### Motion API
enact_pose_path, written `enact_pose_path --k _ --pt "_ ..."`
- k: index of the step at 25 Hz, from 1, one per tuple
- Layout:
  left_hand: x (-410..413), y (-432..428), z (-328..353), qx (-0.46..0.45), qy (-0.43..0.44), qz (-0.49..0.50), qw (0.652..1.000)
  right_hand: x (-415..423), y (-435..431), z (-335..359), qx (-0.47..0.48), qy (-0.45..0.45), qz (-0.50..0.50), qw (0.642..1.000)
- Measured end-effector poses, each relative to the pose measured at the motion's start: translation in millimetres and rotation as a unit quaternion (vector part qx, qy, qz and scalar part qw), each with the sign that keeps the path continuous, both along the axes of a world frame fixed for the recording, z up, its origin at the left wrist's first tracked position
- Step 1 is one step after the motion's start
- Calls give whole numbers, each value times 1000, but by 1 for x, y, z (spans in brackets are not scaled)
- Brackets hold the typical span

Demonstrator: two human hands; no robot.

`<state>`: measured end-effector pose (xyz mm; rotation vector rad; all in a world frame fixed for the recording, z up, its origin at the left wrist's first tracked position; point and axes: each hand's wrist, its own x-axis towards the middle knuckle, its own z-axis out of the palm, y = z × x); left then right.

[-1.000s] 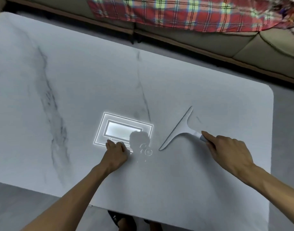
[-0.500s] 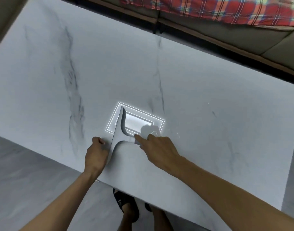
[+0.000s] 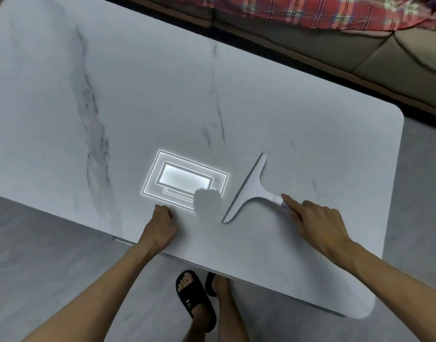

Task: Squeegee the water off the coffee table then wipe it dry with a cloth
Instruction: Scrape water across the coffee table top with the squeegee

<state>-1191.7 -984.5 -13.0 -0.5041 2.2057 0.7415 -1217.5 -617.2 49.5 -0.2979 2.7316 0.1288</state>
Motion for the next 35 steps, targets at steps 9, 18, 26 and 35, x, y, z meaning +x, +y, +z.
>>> enact_pose_path --k 9,18,26,35 --pt "28 -11 18 -26 116 115 986 30 -81 16 -104 -9 72 992" --pt "64 -14 -8 -44 96 106 989 56 -121 -26 -126 -1 140 982" --pt "65 27 -1 -4 38 56 998 87 26 21 2 -10 74 997" --pt "74 1 6 -69 106 136 983 84 -140 -14 -158 -82 200 963"
